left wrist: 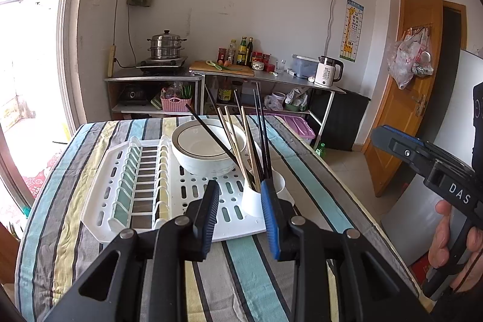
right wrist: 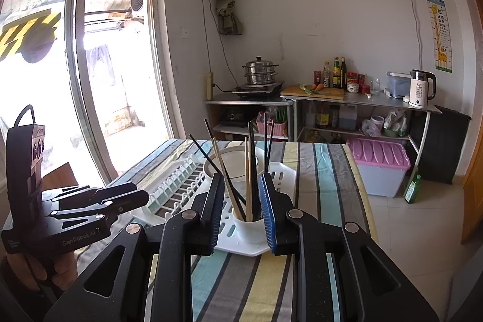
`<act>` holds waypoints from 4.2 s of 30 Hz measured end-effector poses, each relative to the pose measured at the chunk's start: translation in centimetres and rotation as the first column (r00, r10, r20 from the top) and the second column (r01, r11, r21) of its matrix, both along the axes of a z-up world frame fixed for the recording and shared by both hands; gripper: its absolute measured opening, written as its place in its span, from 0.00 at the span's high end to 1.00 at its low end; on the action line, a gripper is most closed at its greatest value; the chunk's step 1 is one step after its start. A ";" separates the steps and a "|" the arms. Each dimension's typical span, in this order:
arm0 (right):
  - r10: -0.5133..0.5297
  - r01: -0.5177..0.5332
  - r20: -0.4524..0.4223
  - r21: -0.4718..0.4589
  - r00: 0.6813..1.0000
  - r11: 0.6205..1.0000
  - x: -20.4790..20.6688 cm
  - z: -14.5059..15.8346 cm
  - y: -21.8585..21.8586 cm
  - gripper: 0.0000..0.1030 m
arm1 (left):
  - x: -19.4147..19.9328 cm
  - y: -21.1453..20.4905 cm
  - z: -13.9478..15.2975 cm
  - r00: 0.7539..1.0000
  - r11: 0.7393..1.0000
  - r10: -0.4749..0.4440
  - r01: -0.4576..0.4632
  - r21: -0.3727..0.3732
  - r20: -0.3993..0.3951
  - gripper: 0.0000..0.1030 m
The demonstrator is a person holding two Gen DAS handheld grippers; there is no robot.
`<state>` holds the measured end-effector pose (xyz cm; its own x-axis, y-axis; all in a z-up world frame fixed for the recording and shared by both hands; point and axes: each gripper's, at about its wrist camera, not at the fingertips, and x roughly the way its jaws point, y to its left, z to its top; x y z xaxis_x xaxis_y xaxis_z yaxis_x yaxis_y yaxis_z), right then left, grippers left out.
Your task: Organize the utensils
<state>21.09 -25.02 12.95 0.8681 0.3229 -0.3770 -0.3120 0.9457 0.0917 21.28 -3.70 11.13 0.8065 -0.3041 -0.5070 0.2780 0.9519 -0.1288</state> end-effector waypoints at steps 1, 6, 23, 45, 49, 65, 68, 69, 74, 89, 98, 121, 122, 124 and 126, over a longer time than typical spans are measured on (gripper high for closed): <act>0.004 -0.004 0.000 0.001 1.000 1.000 -0.4 -0.1 0.1 0.76 | -0.3 0.1 -0.1 1.000 1.000 0.003 -0.003 0.000 0.002 0.70; 0.008 -0.008 -0.002 0.010 1.000 1.000 -2.2 -1.2 0.4 0.76 | -2.3 0.7 -1.3 1.000 1.000 0.016 -0.016 -0.004 0.003 0.70; -0.001 0.001 -0.049 0.009 0.999 1.000 -10.6 -6.8 1.6 0.75 | -11.2 1.9 -5.7 0.994 0.992 0.107 -0.107 0.061 0.016 0.69; -0.048 0.046 -0.036 -0.058 0.998 0.997 -17.3 -10.8 2.9 0.75 | -18.6 2.2 -8.6 0.991 0.990 0.114 -0.119 0.071 0.069 0.65; -0.055 0.053 -0.032 -0.059 0.998 0.997 -17.4 -10.8 2.8 0.75 | -18.6 2.1 -8.8 0.989 0.988 0.126 -0.131 0.079 0.071 0.65; -0.058 0.056 -0.032 -0.076 0.998 0.996 -17.8 -10.7 3.1 0.74 | -18.8 2.0 -8.5 0.988 0.987 0.133 -0.139 0.085 0.079 0.65; -0.056 0.053 -0.032 -0.075 0.998 0.996 -17.7 -10.6 3.1 0.74 | -18.8 2.0 -8.5 0.987 0.986 0.135 -0.142 0.089 0.082 0.65; -0.055 0.053 -0.031 -0.076 0.998 0.996 -17.8 -10.6 3.1 0.74 | -18.9 2.0 -8.5 0.988 0.986 0.134 -0.141 0.087 0.081 0.65; -0.055 0.053 -0.031 -0.079 0.998 0.996 -17.8 -10.6 3.1 0.74 | -18.8 1.9 -8.6 0.988 0.987 0.133 -0.139 0.085 0.074 0.65; -0.053 0.050 -0.036 -0.080 0.998 0.996 -17.7 -10.7 3.2 0.74 | -18.9 1.7 -8.6 0.988 0.986 0.134 -0.141 0.093 0.076 0.65; -0.051 0.048 -0.036 -0.078 0.998 0.996 -17.7 -10.8 3.2 0.74 | -19.0 1.7 -8.6 0.988 0.986 0.132 -0.139 0.093 0.075 0.65; -0.051 0.048 -0.037 -0.078 0.998 0.996 -17.7 -10.8 3.3 0.74 | -18.9 1.6 -8.9 0.988 0.985 0.136 -0.143 0.097 0.069 0.65; -0.051 0.048 -0.037 -0.078 0.998 0.996 -17.7 -10.8 3.3 0.74 | -18.9 1.6 -8.9 0.988 0.985 0.136 -0.143 0.098 0.067 0.65; -0.052 0.049 -0.036 -0.080 0.998 0.996 -17.7 -10.8 3.4 0.74 | -18.8 1.6 -9.0 0.989 0.985 0.137 -0.143 0.098 0.063 0.65; -0.052 0.049 -0.037 -0.078 0.998 0.996 -17.7 -10.8 3.3 0.74 | -18.7 1.6 -9.1 0.989 0.984 0.138 -0.144 0.102 0.060 0.65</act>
<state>3.43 -21.69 2.16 0.8665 0.2478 -0.4333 -0.2613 0.9648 0.0293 2.54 -2.11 2.02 0.8637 -0.1324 -0.4863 0.1436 0.9895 -0.0145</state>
